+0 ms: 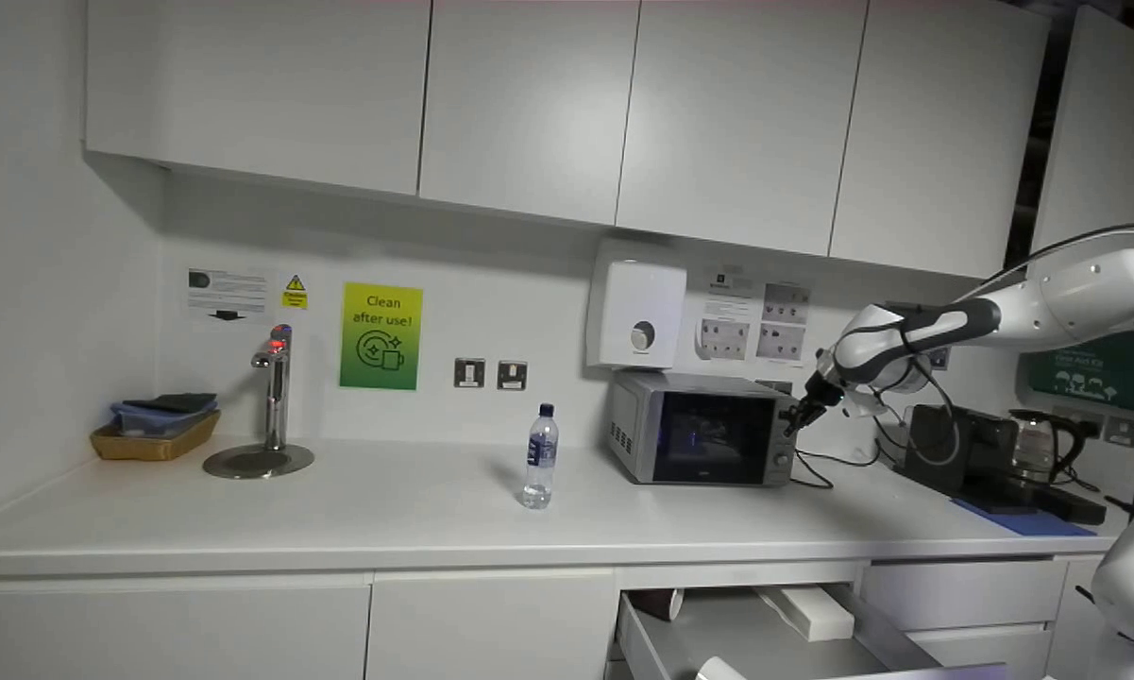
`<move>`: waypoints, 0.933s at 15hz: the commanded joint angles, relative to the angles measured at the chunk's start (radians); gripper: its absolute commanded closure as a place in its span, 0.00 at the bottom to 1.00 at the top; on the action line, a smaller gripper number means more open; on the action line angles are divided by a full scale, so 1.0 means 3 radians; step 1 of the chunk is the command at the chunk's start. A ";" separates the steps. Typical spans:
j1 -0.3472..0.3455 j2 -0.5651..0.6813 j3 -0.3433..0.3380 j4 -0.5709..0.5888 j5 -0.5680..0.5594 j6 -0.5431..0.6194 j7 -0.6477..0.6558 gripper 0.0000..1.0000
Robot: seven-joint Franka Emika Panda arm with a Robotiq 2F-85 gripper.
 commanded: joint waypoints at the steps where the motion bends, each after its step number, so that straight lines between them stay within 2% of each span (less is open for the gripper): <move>1: 0.0054 -0.0452 -0.0031 -0.0336 -0.0102 -0.0087 0.0205 1.00; 14: 0.0074 -0.1297 -0.0019 -0.0965 -0.0185 -0.0124 0.0577 1.00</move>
